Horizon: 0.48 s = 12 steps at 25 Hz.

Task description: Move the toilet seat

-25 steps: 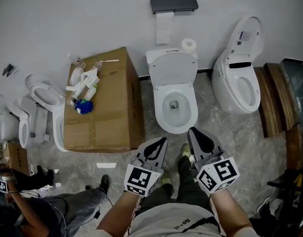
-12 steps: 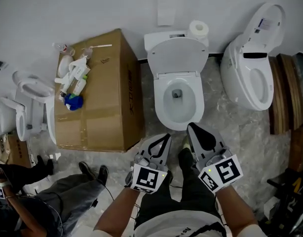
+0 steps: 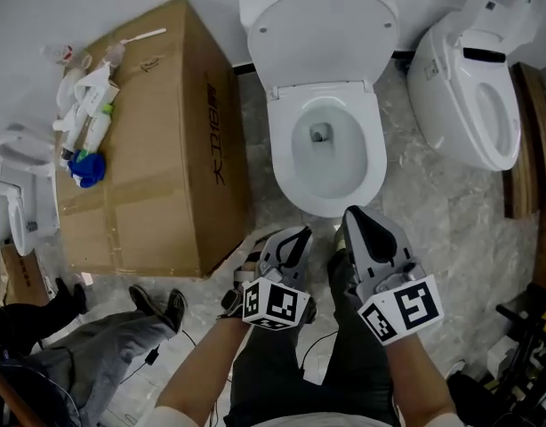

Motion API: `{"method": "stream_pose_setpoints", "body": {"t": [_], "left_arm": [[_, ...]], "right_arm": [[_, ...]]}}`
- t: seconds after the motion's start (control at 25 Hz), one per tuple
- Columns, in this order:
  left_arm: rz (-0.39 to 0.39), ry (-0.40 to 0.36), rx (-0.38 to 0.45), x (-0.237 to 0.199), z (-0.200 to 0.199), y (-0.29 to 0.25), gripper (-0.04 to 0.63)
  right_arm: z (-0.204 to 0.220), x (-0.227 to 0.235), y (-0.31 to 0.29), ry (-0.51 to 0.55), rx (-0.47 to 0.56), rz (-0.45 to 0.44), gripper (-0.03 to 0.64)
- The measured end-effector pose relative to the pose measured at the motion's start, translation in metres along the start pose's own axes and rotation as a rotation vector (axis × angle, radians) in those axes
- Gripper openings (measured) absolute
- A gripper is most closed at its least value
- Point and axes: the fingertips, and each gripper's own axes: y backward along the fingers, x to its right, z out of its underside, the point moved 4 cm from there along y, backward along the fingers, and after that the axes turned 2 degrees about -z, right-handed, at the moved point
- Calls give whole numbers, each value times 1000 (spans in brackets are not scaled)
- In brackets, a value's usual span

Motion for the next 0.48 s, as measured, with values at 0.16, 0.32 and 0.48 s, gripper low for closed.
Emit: {"method": "stream_pose_setpoints", "body": {"t": [0.16,0.32,0.48], "left_arm": [[50,-114,-53,19,49,-49,46],[81,-254,-97,32,88,-89,116],[103,-400,-137,42,118,-124,162]], "right_arm": [[37,25,-11,0,-1,16,15],[65,44,-17,-6,6,25,15],[87,58,-24,-17,2,27,15]]}}
